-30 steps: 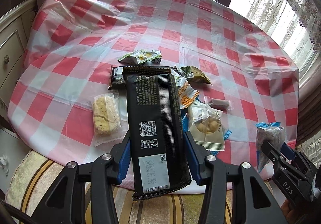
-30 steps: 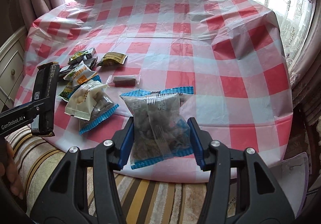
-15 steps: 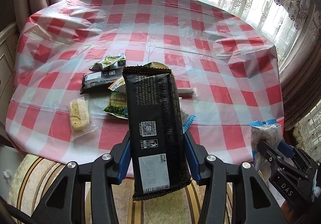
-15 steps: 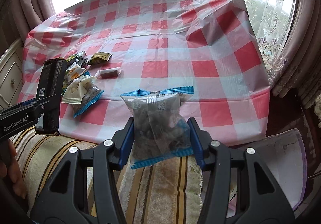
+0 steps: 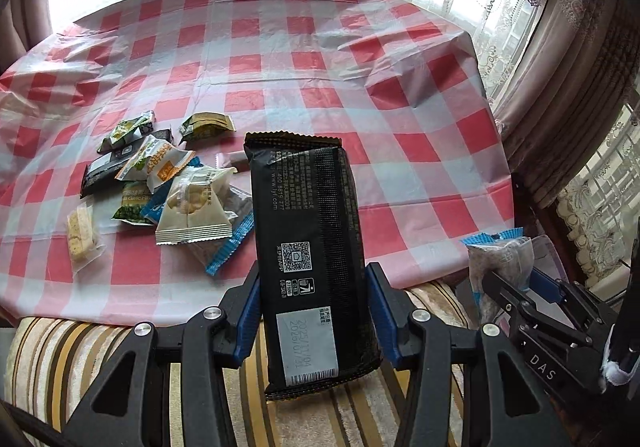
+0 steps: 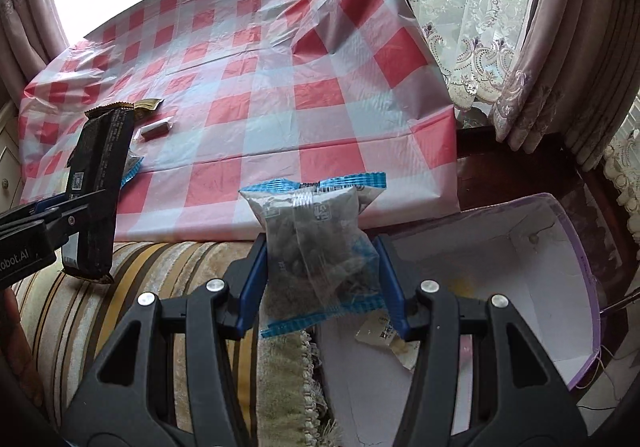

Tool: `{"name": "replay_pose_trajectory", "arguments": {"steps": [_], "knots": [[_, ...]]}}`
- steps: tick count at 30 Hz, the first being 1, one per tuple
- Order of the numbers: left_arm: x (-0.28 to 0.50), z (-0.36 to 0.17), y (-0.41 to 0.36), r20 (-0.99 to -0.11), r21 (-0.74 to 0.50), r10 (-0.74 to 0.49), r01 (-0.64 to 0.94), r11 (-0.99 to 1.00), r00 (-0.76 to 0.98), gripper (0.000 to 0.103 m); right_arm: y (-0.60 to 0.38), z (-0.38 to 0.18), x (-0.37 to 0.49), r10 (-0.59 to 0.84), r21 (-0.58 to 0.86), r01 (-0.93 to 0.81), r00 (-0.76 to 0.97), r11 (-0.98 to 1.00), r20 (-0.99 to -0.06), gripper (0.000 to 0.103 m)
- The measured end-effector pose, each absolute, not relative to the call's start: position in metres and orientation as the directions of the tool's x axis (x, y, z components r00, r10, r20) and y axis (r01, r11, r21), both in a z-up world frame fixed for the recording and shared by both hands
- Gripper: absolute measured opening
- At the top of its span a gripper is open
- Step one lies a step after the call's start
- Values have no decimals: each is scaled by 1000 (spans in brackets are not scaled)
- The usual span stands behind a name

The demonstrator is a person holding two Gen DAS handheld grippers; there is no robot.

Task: Organize snacks
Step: 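Carry both packs to the white box and open both tools to drop them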

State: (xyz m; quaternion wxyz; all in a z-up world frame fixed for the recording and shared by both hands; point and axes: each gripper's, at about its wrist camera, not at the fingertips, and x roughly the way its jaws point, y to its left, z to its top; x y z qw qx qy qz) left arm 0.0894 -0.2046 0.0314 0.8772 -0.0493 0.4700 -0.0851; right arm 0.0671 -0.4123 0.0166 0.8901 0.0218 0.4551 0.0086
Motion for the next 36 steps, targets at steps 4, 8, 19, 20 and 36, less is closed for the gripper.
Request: {"name": "replay_pose_trajectory", "arguments": {"steps": [4, 8, 19, 20, 36], "knots": [[84, 29, -234, -820, -183, -259, 195, 964, 510, 50, -437, 12, 58, -4, 39, 63, 574, 997, -819, 55], [81, 25, -260, -828, -212, -318, 267, 940, 462, 50, -460, 6, 48, -36, 34, 115, 556, 993, -830, 56], [68, 15, -321, -844, -272, -428, 430, 861, 323, 39, -505, -8, 34, -98, 24, 227, 509, 974, -855, 57], [67, 15, -323, -844, -275, -433, 440, 855, 316, 39, -507, -10, 34, -100, 23, 233, 503, 972, -859, 57], [76, 12, -297, -839, -339, -436, 313, 887, 325, 53, -499, -9, 39, -83, 32, 217, 500, 976, -862, 69]]}}
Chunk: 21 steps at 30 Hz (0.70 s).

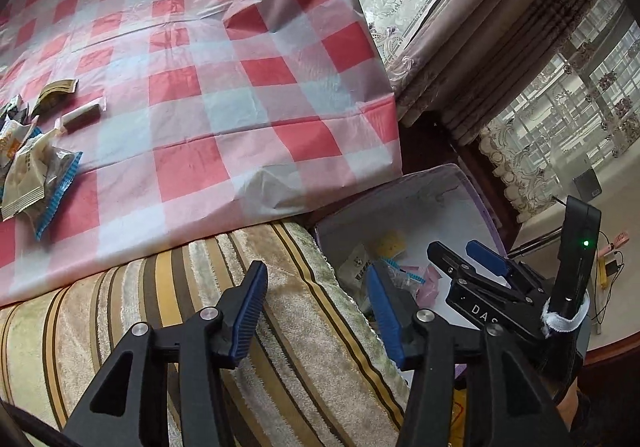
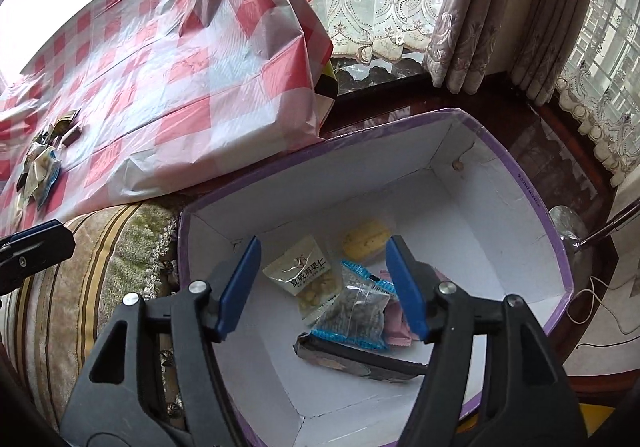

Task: Organize snacks
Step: 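Carry both packs to the white box and open both tools to drop them, then move both tools back over the snack pile on the table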

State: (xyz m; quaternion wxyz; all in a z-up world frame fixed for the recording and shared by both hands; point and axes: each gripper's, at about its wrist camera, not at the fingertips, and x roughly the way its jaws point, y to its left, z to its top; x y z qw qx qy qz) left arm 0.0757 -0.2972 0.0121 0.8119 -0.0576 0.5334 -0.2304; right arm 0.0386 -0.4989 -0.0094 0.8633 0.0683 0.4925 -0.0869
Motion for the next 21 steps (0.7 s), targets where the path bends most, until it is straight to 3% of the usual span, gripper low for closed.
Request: {"name": "replay_pose_trajectory", "arguments": {"steps": [21], "knots": [[84, 21, -213, -859, -195, -214, 89, 977, 465, 54, -410, 9, 57, 15, 22, 6, 520, 1000, -854, 73]]}}
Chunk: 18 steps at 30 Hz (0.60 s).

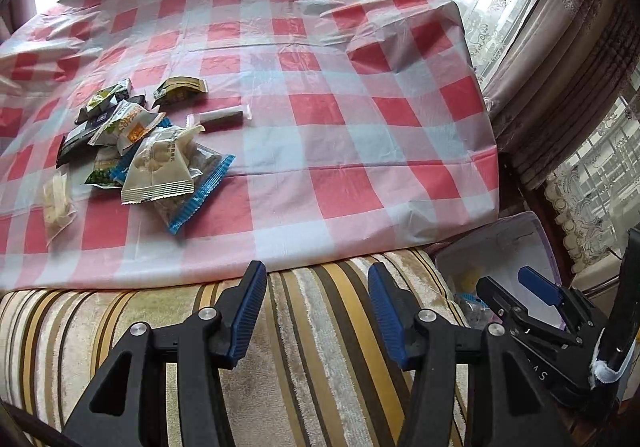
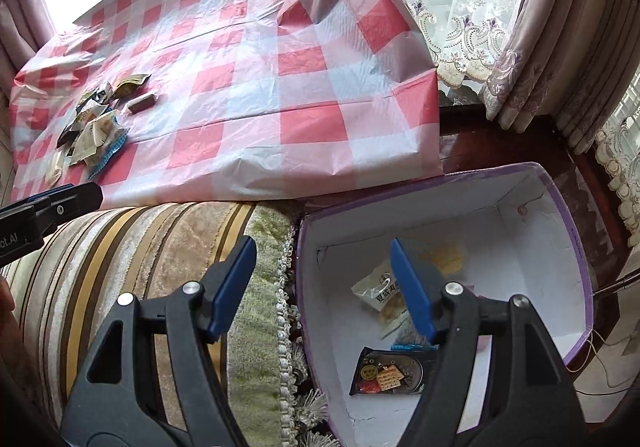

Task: Organize snacks
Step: 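Move both tools back over the snack pile on the table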

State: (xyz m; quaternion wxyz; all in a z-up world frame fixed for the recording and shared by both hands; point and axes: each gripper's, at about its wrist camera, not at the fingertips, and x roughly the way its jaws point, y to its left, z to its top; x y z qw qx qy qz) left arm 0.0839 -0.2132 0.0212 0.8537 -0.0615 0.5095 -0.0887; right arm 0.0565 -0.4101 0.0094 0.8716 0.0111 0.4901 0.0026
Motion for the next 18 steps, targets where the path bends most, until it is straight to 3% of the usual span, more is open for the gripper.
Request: {"name": "replay_pose_trajectory", "arguments": {"steps": [5, 18], "knots": [[84, 24, -192, -853, -171, -171, 45, 984, 493, 54, -392, 13, 62, 26, 12, -30, 521, 999, -853, 73], [86, 8, -100, -862, -244, -137, -163, 956, 488, 54, -338, 21, 82, 85, 11, -144, 524, 990, -847, 78]]}}
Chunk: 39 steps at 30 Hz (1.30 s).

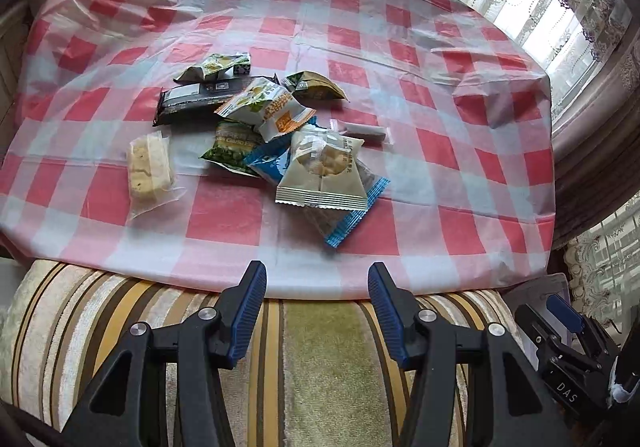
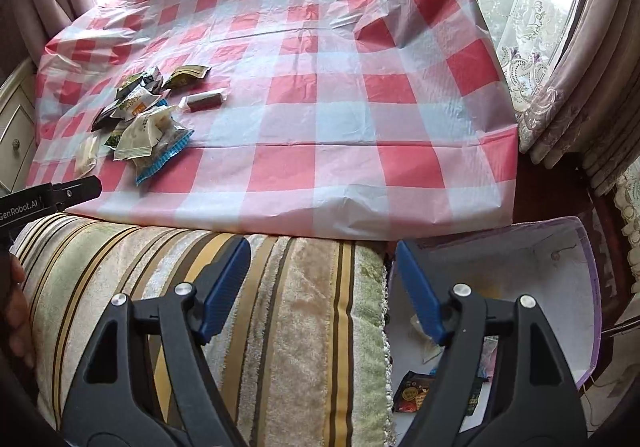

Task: Organize snacks
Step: 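Move both tools back over the snack pile on the table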

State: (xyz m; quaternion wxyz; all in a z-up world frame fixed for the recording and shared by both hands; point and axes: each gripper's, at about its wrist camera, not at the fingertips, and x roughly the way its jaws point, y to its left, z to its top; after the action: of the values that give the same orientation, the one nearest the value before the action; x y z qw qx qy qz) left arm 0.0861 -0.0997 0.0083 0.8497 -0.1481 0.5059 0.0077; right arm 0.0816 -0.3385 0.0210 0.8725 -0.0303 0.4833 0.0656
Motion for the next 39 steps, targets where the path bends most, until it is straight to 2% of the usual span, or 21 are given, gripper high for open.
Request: {"name": "replay_pose_trajectory", "arguments": {"steps": [8, 22, 32, 39], "knots": [[94, -6, -43, -874, -256, -91, -292, 921, 478, 54, -298, 20, 96, 134, -1, -254, 511, 967, -849, 79], [114, -20, 19, -874, -278, -51, -410, 869, 483, 58, -226, 25, 127, 235, 52, -360, 487, 932, -841, 81], [140, -34, 23, -897, -249, -55, -397, 884, 439, 62, -183, 21, 155, 238, 63, -350, 484, 935, -842, 85], [151, -35, 14, -901, -152, 15, -349, 925, 433, 62, -164, 10, 171, 188, 27, -326, 474, 945, -860, 85]]}}
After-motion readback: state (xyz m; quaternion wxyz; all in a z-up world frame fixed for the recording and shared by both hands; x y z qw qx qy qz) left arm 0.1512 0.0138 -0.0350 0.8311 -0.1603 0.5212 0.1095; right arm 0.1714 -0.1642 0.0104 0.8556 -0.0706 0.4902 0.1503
